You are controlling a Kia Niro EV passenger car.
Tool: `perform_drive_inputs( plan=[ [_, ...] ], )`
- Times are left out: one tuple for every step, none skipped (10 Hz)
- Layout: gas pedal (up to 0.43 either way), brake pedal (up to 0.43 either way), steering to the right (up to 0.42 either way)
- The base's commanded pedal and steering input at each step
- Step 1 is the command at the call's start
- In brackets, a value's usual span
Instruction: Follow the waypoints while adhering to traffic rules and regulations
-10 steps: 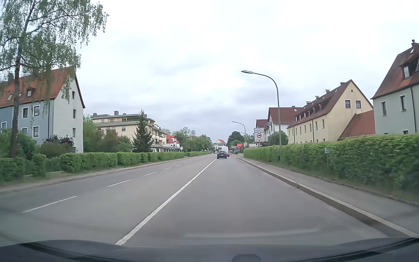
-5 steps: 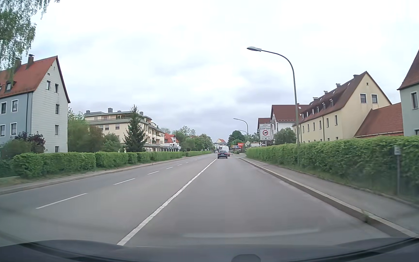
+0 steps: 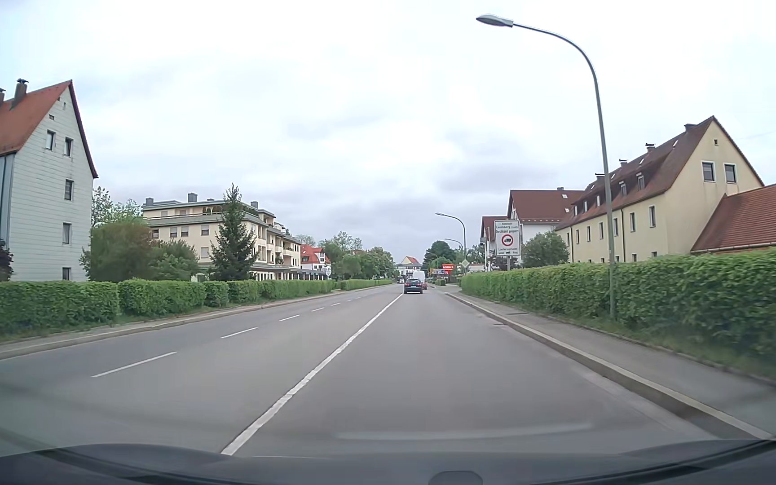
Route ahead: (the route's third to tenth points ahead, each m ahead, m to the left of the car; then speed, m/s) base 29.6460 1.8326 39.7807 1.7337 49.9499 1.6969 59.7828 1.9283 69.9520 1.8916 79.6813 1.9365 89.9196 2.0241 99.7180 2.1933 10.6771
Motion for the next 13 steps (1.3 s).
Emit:
perform_drive_inputs(
  plan=[
    [0.079,0.0,-0.004],
    [0.079,0.0,-0.003],
    [0.079,0.0,-0.004],
    [0.079,0.0,-0.004],
    [0.079,0.0,-0.004],
    [0.079,0.0,-0.003],
    [0.079,0.0,-0.003],
    [0.079,0.0,-0.003],
    [0.079,0.0,-0.003],
    [0.079,0.0,-0.003],
    [0.079,0.0,-0.003],
    [0.087,0.0,-0.003],
    [0.098,0.0,-0.003]
  ],
)
